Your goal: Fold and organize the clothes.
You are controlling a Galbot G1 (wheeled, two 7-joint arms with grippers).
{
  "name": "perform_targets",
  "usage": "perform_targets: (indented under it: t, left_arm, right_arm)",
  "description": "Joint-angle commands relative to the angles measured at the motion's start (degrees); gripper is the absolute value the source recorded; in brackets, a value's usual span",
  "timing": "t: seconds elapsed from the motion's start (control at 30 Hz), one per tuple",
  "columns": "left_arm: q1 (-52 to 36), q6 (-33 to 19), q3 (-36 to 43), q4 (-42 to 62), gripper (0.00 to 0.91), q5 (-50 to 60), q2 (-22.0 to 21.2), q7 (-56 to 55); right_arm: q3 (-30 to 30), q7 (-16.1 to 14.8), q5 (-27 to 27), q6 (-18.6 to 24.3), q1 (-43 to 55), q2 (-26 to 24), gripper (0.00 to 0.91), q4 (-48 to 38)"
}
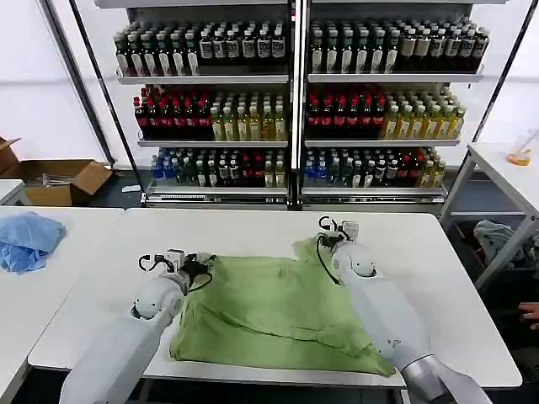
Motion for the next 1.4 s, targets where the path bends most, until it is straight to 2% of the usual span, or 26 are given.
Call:
perform_targets:
  t: [0.03, 0.27, 0.53, 0.7, 1.0, 1.4]
  left_arm:
    - [1.26, 0.20, 0.02, 0.15, 0.030, -2.09, 0.10, 0.64]
    - [2.29, -0.22, -1.69, -2.51, 0.030, -4.53, 0.62, 0.91]
    - [4.66, -1.10, -4.44, -9.08, 0.030, -6.81, 3.11, 1.76]
    - [6.57, -1.18, -6.06, -10.59, 0.030, -9.41, 3.60, 2.44]
    - [10.04, -1.15, -9.71, -16.79, 0.030, -12.85, 5.15, 2.59]
    - [20.93, 0.16, -17.09, -26.03, 0.030, -18.14, 8.03, 2.84]
  right_arm:
    - [-0.57, -0.38, 0.34, 0.02, 1.32, 1.29, 0.000, -3.09]
    - [-0.61, -0.30, 0.29, 1.92, -0.09, 0.26, 0.000, 1.25]
    - [-0.35, 1.01, 0.63, 4.52, -2.51, -2.07, 0.000, 12.22]
    - [1.96, 1.77, 1.11, 5.34, -4.78, -2.48, 0.000, 16.05]
    - [5.20, 3.24, 2.76, 3.89, -13.05, -6.54, 0.000, 30.49]
    - [12.18, 3.14, 4.36, 2.53, -27.49, -14.22, 0.000, 48.25]
